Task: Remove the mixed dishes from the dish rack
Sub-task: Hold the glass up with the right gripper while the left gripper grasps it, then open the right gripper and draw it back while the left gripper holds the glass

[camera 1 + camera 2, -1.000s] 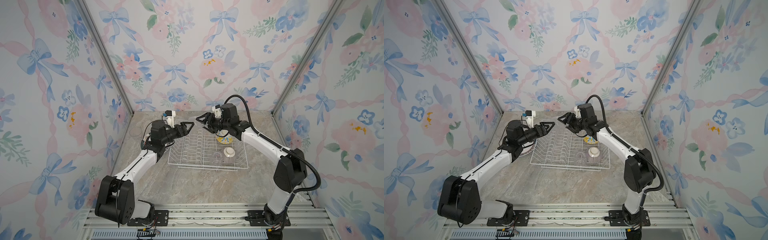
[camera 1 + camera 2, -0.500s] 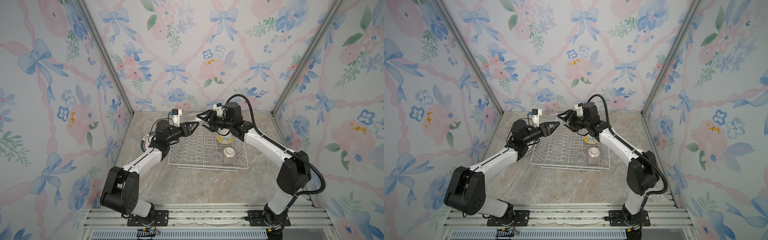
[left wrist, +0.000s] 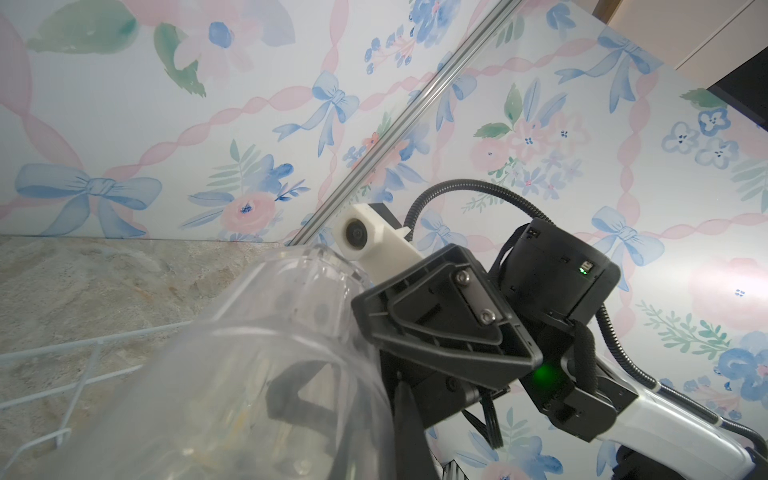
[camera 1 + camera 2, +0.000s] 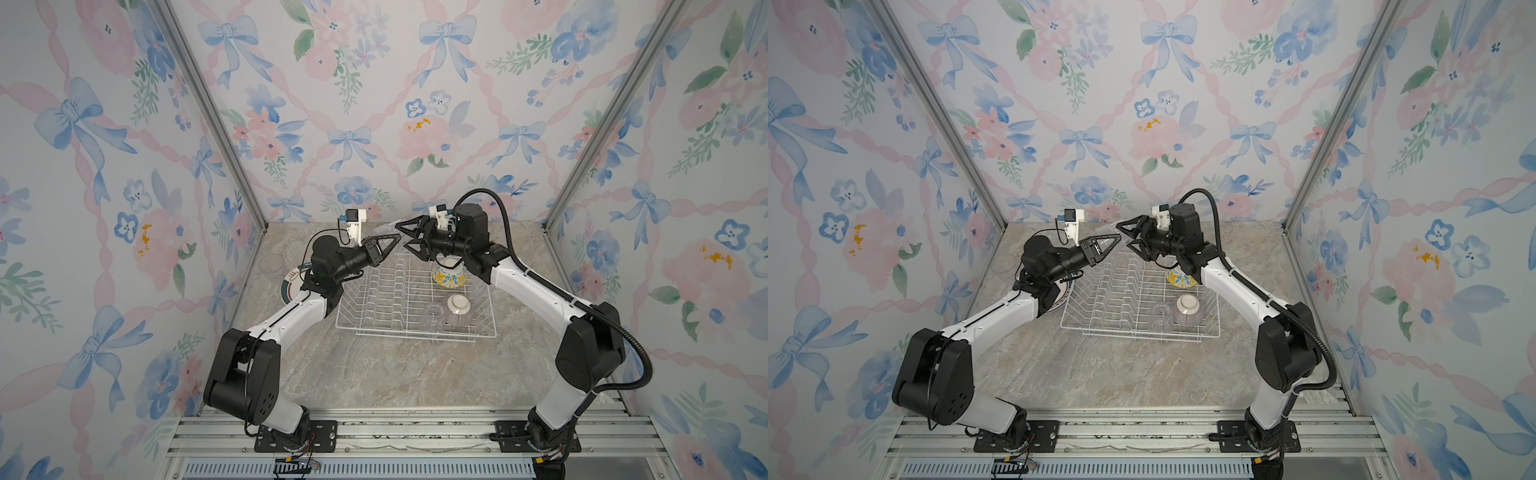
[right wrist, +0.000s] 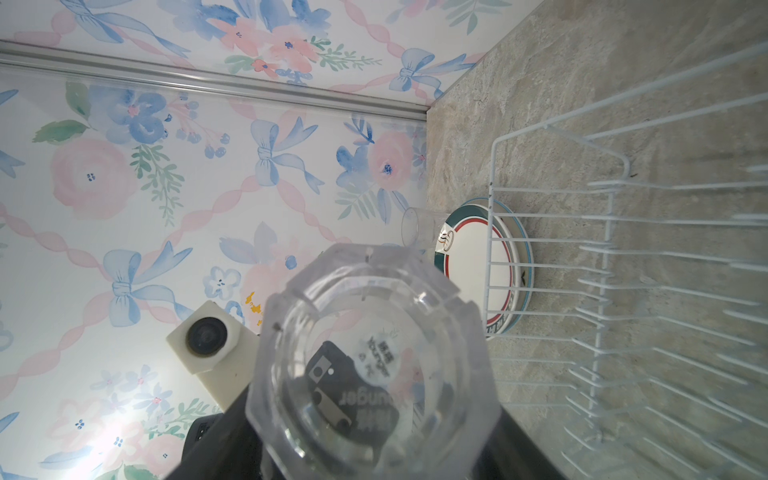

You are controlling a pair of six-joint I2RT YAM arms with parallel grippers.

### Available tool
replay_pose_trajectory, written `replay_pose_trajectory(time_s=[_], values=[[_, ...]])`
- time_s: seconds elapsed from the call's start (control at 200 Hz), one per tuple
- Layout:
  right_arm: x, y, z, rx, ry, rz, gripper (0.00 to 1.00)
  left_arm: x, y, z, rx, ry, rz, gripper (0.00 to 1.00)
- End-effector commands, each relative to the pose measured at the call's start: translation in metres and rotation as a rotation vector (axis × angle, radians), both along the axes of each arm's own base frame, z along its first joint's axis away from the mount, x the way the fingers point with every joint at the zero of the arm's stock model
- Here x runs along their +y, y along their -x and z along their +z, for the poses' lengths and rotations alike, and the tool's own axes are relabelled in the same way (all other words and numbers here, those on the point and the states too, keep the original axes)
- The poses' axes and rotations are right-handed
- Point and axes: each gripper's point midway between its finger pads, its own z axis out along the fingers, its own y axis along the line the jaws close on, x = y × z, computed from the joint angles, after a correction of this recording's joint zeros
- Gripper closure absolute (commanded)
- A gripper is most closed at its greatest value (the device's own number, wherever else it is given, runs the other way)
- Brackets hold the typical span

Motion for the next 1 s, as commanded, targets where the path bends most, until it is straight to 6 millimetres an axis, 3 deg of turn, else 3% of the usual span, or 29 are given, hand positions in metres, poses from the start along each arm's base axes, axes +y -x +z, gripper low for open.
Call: replay_pose_trajectory(time_s=[0.0,0.265,0.375,0.405,0.595,0.765,0.995], values=[[-0.002,0.014,0.012,-0.061,0.010,0.025,0.41,0.005,-0.009,-0.008,-0.010,-0.022,0.055,1.00],[-0.012,0.015,0.013,-0.082,0.021,-0.008,0.14,0.012,-0.005,-0.013,-0.005,-0.064,0.100,1.00],[-0.015,0.012,0.003,-0.072,0.041,-0.023,0.03,0.015,-0.005,-0.013,-0.003,-0.078,0.116,1.00],[-0.020,0.017,0.015,-0.096,0.033,-0.029,0.00,0.015,-0.005,-0.013,-0.003,-0.081,0.120,1.00],[-0.035,0.021,0.013,-0.120,0.092,-0.066,0.03,0.026,-0.003,-0.011,-0.002,-0.144,0.184,1.00],[-0.063,0.035,0.007,-0.200,0.280,-0.124,0.03,0.056,-0.002,-0.016,0.062,-0.315,0.347,1.00],[-0.112,0.060,-0.009,-0.321,0.568,-0.206,0.03,0.127,0.014,-0.032,0.228,-0.518,0.581,1.00]])
